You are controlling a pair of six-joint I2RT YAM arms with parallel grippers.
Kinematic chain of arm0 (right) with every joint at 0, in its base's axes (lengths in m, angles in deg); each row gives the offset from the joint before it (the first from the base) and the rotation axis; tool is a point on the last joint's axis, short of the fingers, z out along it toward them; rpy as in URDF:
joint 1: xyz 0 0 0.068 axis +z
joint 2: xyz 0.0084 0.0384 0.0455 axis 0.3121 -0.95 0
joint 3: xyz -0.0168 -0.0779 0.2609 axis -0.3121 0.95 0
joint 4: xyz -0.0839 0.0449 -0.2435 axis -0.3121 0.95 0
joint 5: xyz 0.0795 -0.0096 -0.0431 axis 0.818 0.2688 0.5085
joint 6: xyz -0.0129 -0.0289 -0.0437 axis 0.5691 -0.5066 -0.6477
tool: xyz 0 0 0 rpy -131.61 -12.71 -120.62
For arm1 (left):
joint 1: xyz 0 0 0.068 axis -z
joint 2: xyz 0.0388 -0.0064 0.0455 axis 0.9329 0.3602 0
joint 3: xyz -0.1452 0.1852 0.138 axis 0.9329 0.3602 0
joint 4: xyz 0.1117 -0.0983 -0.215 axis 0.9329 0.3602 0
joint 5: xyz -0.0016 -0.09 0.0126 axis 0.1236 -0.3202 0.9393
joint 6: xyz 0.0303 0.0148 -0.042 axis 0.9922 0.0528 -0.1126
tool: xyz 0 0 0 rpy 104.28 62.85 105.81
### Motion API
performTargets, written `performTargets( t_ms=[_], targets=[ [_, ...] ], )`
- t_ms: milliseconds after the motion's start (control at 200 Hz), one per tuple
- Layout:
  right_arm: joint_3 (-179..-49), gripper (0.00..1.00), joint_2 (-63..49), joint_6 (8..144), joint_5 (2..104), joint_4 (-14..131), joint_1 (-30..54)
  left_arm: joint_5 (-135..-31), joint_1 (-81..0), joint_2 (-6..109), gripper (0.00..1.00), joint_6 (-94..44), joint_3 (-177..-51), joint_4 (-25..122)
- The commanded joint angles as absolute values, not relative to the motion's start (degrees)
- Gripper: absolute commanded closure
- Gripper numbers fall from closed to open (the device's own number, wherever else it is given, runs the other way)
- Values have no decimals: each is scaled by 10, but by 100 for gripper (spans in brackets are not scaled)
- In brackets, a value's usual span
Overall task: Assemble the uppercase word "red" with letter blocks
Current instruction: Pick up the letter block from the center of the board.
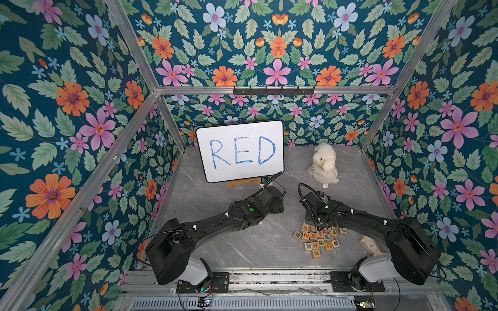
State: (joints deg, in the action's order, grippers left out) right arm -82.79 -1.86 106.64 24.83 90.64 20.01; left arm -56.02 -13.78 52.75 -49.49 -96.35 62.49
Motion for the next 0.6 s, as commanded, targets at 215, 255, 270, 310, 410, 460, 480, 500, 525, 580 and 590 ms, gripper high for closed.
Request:
performTargets(
  t_ms=[215, 255, 270, 310, 410, 460, 480, 500, 525, 580, 590],
  targets=[
    [-839, 56, -32, 1091, 280, 909, 200, -550, -138, 525, 17, -504, -964, 636],
    [-841, 56, -32, 1090, 283, 911, 200, -550, -138, 524, 17, -505, -964, 637],
    [-841, 56, -32, 1090, 284, 911, 200, -550, -138, 523, 17, -504, -964, 637],
    [-842, 56, -30, 1090, 288, 914, 200, -549, -138, 524, 17, -504, -963, 638],
    [-840, 57, -22, 1090, 293, 916, 200, -547, -138, 524, 17, -504, -963, 640],
    [-838, 57, -18, 1089, 297, 913, 200, -546, -138, 523, 17, -504, -963, 641],
    [-837, 57, -17, 1089, 298, 911, 200, -546, -138, 524, 17, -504, -962, 641],
    [-835, 57, -17, 1089, 299, 909, 200, -547, -138, 524, 17, -504, -963, 641],
    [-833, 57, -16, 1088, 300, 907, 200, -548, -138, 523, 17, -504, -962, 641],
    [-832, 57, -17, 1089, 301, 906, 200, -548, -138, 524, 17, -505, -963, 642],
    [-832, 57, -18, 1089, 301, 906, 200, -547, -138, 525, 17, -505, -963, 642]
  ],
)
